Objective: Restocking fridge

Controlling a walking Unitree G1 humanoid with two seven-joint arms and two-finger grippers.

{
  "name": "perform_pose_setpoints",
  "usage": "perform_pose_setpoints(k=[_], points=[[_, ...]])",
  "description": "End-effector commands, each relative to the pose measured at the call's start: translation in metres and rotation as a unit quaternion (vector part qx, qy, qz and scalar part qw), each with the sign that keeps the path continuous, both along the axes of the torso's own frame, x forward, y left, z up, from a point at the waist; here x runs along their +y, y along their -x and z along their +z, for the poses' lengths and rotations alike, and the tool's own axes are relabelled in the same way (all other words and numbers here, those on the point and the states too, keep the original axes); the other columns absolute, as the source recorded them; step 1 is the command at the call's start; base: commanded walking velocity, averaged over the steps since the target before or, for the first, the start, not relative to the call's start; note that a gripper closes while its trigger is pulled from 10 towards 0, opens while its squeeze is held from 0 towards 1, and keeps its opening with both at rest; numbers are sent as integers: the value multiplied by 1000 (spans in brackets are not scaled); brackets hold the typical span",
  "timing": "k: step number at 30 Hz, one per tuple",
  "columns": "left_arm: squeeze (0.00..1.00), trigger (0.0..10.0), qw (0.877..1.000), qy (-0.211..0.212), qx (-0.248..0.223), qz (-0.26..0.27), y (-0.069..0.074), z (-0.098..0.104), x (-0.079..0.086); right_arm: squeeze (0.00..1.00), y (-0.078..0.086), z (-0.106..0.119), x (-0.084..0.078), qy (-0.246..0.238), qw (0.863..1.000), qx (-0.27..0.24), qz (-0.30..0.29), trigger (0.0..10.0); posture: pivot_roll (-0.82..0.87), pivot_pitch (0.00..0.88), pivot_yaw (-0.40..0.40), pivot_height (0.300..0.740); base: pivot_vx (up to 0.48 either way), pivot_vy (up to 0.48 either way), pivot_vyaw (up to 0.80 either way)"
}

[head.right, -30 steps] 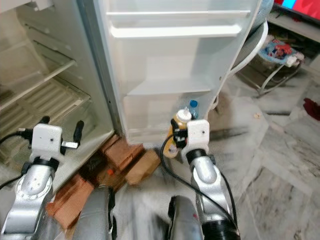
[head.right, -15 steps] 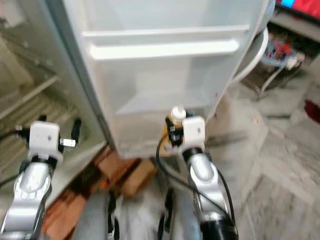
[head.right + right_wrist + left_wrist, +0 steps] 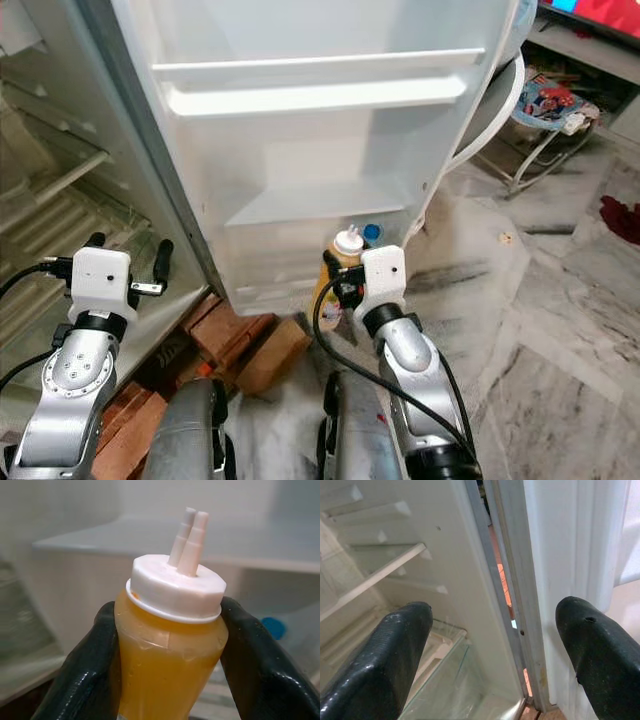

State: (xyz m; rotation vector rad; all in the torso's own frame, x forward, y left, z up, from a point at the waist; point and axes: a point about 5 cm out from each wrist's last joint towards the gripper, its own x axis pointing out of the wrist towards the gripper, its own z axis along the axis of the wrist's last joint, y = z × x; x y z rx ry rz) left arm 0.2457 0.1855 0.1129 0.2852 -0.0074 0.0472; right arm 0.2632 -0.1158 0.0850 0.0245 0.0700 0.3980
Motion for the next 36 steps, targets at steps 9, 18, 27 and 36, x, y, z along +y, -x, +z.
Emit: perform_pose_setpoints(k=[9, 18, 27, 36], points=[[0, 10000, 1000, -7, 2, 5, 1, 0, 3, 0, -2, 13, 2, 0, 999, -24, 24, 10000, 67, 129, -44, 586, 0, 0, 0], [0, 10000, 1000, -7, -3, 2, 0, 2, 3, 0, -1, 13, 3, 8, 999, -29, 28, 10000, 63, 129, -42, 586, 109, 0, 0], [0, 10000, 1000, -5, -2, 2, 0, 2, 2, 0, 1, 12, 4, 10, 999, -28, 33, 10000, 63, 131, -42, 586, 331, 0, 0], [0, 10000, 1000, -4, 3, 5, 1, 1, 3, 0, 2, 11, 5, 10, 999, -26, 35, 10000, 60, 134, -39, 586, 130, 0, 0]])
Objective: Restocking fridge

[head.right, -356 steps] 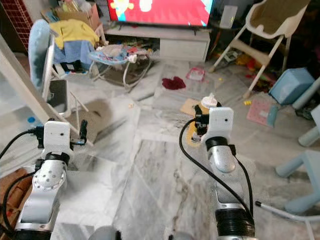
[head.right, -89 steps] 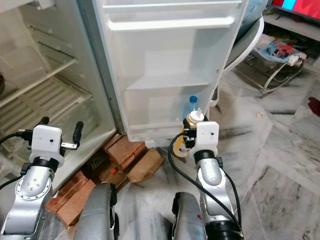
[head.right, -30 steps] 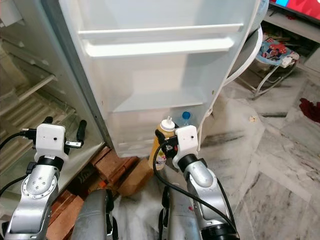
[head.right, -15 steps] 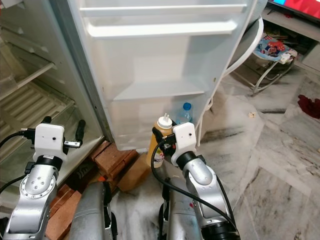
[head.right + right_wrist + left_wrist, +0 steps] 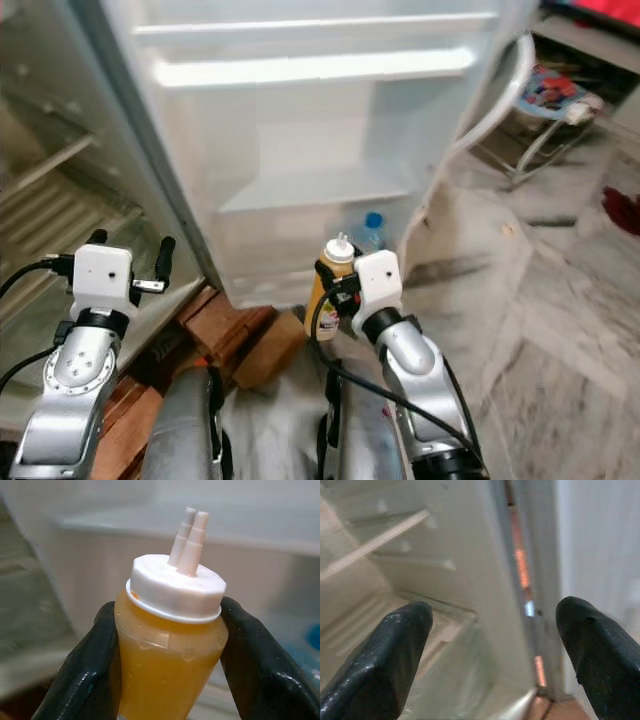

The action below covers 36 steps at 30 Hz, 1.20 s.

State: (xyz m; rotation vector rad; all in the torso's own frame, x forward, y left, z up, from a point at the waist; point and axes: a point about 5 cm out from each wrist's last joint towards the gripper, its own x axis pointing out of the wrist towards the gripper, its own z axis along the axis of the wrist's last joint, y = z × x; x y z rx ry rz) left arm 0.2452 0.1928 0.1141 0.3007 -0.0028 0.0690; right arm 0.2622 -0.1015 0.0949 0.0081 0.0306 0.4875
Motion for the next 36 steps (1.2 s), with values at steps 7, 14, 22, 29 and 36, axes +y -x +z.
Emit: perform_pose_setpoints(k=[7, 14, 22, 29, 36], points=[[0, 10000, 1000, 3, 1, -7, 1, 0, -3, 0, 2, 1, -9, 6, 1000, -5, -11, 10000, 60, 135, -37, 586, 0, 0, 0], [0, 10000, 1000, 1, 0, -6, 1, 0, -3, 0, 1, 1, -9, 7, 1000, -5, -9, 10000, 62, 135, -39, 586, 235, 0, 0], [0, 10000, 1000, 2, 2, -8, 1, 0, -4, 0, 2, 1, -9, 8, 1000, -5, -10, 10000, 59, 136, -39, 586, 323, 0, 0], [0, 10000, 1000, 6, 9, -3, 6, -3, -2, 0, 2, 1, -13, 14, 1000, -6, -17, 10000, 59, 138, -39, 586, 185, 0, 0], [0, 10000, 1000, 4, 23, 8, 14, -8, 1, 0, -4, 5, -16, 15, 1000, -10, -23, 10000, 66, 147, -46, 586, 0, 0, 0]])
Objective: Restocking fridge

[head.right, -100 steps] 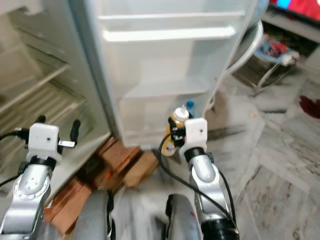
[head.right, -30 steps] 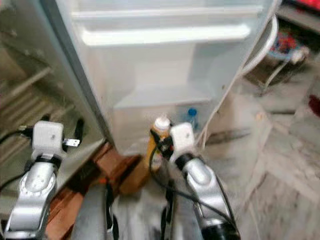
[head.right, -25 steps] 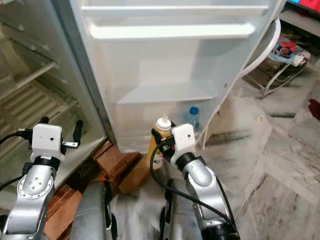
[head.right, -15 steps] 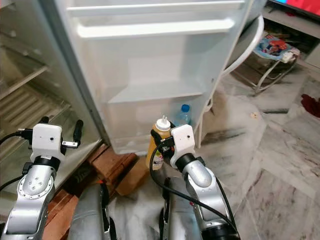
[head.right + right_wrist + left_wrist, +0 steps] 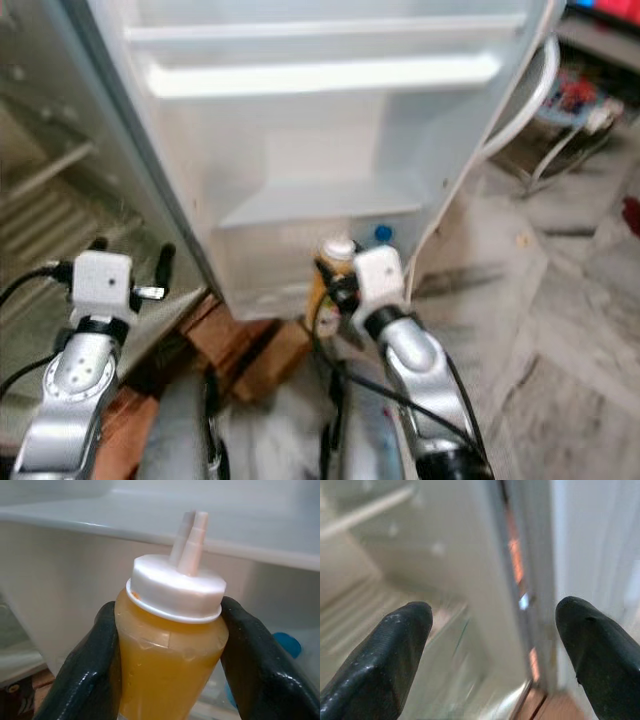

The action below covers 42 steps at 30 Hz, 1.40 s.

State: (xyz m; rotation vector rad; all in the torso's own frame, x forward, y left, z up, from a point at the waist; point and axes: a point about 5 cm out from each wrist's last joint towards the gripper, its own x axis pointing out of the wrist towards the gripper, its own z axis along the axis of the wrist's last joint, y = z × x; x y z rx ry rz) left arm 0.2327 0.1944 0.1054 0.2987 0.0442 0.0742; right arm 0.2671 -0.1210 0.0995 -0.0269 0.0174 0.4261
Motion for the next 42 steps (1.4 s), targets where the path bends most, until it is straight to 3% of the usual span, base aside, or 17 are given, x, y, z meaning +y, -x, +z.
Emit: perform_pose_setpoints(k=[1, 5, 8, 18, 25, 29, 37, 42], points=[[0, 10000, 1000, -2, 2, 7, 3, 1, 1, 0, -1, 1, 5, 0, 1000, -1, 13, 10000, 73, 155, -48, 586, 0, 0, 0], [0, 10000, 999, 5, 26, 23, 12, -4, 7, 0, -9, 3, 7, 8, 1000, -9, 25, 10000, 86, 173, -48, 586, 0, 0, 0], [0, 10000, 997, 17, 61, 37, 24, -14, 15, 0, -27, 5, 7, 23, 999, -21, 22, 10000, 113, 206, -50, 586, 0, 0, 0], [0, 10000, 997, 3, 66, 37, 38, 0, 24, 0, -59, 2, 6, 49, 998, -34, -2, 10000, 185, 289, -34, 521, 0, 0, 0], [0, 10000, 998, 0, 57, 28, 41, 11, 25, 0, -74, 8, 12, 103, 992, -74, -11, 10000, 224, 324, -27, 516, 0, 0, 0], [0, 10000, 998, -3, 55, 29, 46, 19, 28, 0, -89, 22, 8, 133, 984, -113, -47, 10000, 249, 344, -20, 516, 0, 0, 0], [0, 10000, 998, -7, 60, 24, 50, 23, 30, 0, -105, 57, 9, 99, 973, -182, -99, 10000, 268, 355, 1, 516, 0, 0, 0], [0, 10000, 998, -8, 63, 18, 50, 24, 29, 0, -105, 85, 17, 106, 950, -277, -94, 10000, 274, 359, 10, 516, 0, 0, 0]])
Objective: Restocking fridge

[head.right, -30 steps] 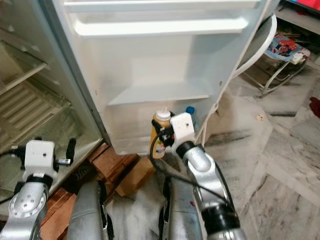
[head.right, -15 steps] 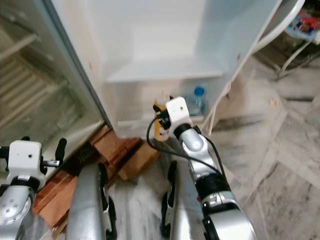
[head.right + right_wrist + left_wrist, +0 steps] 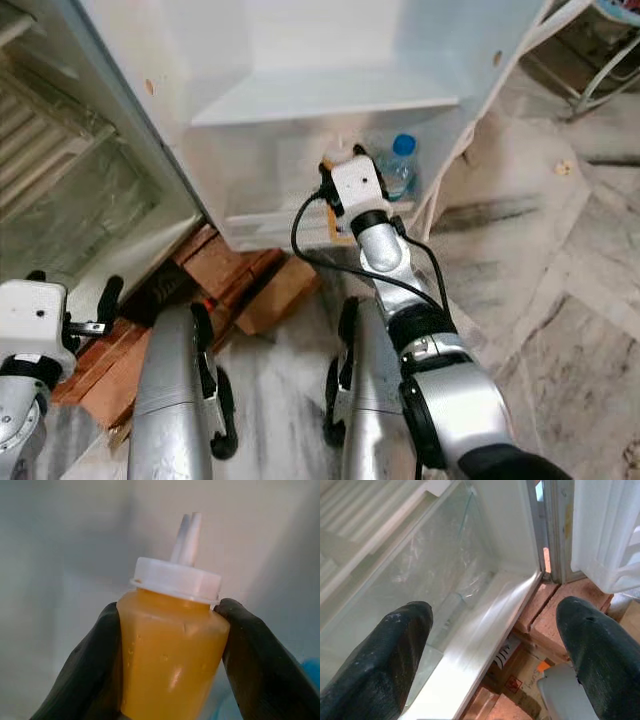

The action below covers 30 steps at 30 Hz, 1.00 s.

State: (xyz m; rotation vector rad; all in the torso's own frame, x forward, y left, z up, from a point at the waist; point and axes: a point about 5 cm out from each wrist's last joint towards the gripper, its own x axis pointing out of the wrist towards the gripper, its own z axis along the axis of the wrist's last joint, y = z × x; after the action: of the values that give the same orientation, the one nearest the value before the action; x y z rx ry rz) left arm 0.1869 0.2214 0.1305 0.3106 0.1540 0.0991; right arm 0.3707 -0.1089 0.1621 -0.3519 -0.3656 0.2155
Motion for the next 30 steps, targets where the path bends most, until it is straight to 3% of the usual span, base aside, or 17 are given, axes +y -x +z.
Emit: perform_pose_setpoints(k=[1, 4, 8, 15, 18, 23, 25, 30], points=[[0, 10000, 1000, -4, 11, -3, 5, 0, 2, 0, 0, 29, 7, -1, 997, -79, 18, 10000, 275, 359, 10, 516, 0, 0, 0], [0, 10000, 1000, -5, 13, -3, 6, 0, 2, 0, 0, 43, 9, -4, 993, -120, 16, 10000, 275, 361, 10, 516, 0, 0, 0], [0, 10000, 1000, -4, 16, -3, 7, -1, 1, 0, 4, 44, 14, 14, 989, -142, 27, 10000, 273, 366, 10, 516, 0, 0, 0], [0, 10000, 1000, 1, 17, -7, 6, -2, -3, 0, 11, 6, 13, 83, 990, -108, 38, 10000, 279, 373, 16, 516, 0, 0, 0], [0, 10000, 1000, 2, 14, -9, 4, 1, -2, 0, 15, -14, 17, 113, 989, -71, 56, 10000, 277, 379, 20, 516, 0, 0, 0], [0, 10000, 1000, 1, 12, -11, 3, 1, -4, 0, 15, -26, 11, 95, 994, -27, 43, 10000, 281, 384, 21, 516, 0, 0, 0], [0, 10000, 1000, 0, 9, -10, 3, 2, -4, 0, 14, -27, 5, 90, 995, -20, 30, 10000, 285, 383, 22, 516, 0, 0, 0], [0, 10000, 1000, -3, 9, -11, 3, 2, -4, 0, 9, -6, 5, 100, 991, -80, 31, 10000, 286, 386, 27, 516, 0, 0, 0]])
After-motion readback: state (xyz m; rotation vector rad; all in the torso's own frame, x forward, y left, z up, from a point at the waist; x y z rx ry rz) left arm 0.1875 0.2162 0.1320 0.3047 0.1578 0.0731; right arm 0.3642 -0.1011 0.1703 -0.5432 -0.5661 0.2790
